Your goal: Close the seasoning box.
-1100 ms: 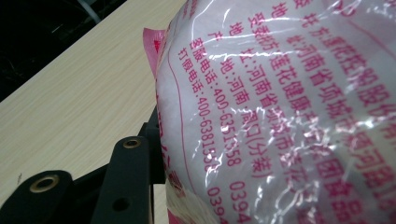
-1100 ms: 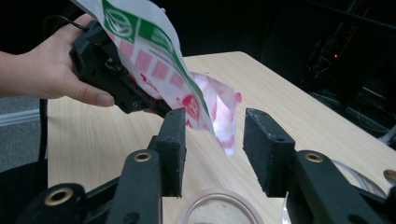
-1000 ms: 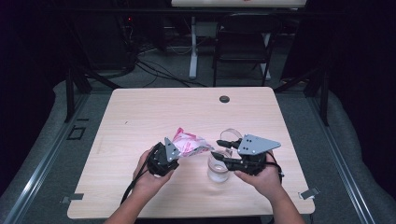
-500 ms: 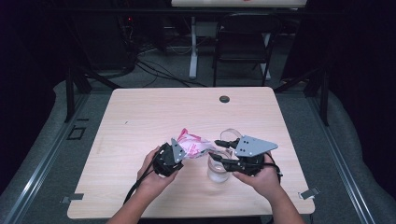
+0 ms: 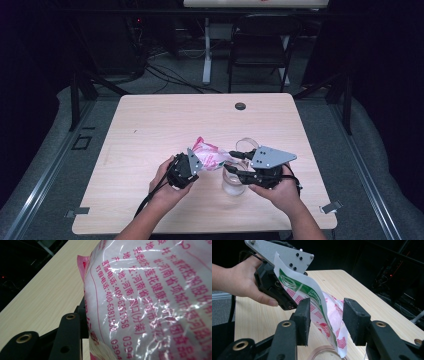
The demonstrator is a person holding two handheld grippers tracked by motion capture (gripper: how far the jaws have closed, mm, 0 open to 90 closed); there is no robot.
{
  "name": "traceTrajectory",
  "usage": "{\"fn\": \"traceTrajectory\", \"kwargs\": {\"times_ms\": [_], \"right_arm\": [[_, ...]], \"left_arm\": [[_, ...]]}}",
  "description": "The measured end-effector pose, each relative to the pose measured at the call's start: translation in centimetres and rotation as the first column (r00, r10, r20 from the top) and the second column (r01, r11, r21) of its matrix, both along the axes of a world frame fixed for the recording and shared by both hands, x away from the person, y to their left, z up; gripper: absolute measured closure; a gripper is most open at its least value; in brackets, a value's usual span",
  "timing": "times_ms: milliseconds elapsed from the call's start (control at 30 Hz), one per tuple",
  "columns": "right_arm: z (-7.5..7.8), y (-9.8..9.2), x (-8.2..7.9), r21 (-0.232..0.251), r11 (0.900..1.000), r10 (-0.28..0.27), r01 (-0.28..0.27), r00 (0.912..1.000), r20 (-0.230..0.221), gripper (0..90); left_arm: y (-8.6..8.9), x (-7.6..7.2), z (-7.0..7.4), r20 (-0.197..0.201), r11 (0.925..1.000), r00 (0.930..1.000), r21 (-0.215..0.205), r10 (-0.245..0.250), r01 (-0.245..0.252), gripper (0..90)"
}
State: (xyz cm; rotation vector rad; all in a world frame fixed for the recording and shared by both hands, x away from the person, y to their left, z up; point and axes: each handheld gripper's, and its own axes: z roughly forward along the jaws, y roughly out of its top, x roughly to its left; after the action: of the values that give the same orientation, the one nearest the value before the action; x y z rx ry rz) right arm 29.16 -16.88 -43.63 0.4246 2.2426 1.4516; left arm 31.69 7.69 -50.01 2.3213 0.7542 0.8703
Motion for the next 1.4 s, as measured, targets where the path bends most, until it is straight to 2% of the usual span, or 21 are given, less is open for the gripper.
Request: {"fn": "traceTrajectory", "kwargs": {"times_ms": [400, 600, 1000, 1267, 1400], "right_arm": [[-0.08, 0.48, -0.29, -0.006, 0.999, 0.042, -0.042, 0.9991, 0.008, 59.7], [-0.12, 0.64, -0.48, -0.018, 0.998, 0.054, -0.054, 0.9985, 0.007, 68.0], [-0.27, 0.38, -0.5, -0.036, 0.997, 0.067, -0.068, 0.9972, -0.033, 85.5], [-0.34, 0.42, -0.54, -0.038, 0.997, 0.07, -0.072, 0.9963, -0.05, 89.2], [-0.39, 0.41, -0.54, -0.041, 0.997, 0.061, -0.064, 0.9966, -0.056, 90.0]], "left_arm": [[-0.27, 0.04, -0.12, 0.016, 0.9995, 0.9999, 0.031, -0.005, 0.005, 57.1], [-0.24, 0.16, -0.19, 0.021, 0.9992, 0.9998, 0.039, -0.004, 0.003, 57.1], [-0.03, 0.25, -0.07, 0.027, 0.9994, 0.9996, 0.035, 0.005, -0.006, 57.1], [0.12, 0.32, -0.02, 0.033, 0.9996, 0.9994, 0.025, 0.013, -0.014, 57.2], [0.11, 0.26, -0.03, 0.039, 0.9993, 0.9991, 0.034, 0.013, -0.014, 57.2]]}}
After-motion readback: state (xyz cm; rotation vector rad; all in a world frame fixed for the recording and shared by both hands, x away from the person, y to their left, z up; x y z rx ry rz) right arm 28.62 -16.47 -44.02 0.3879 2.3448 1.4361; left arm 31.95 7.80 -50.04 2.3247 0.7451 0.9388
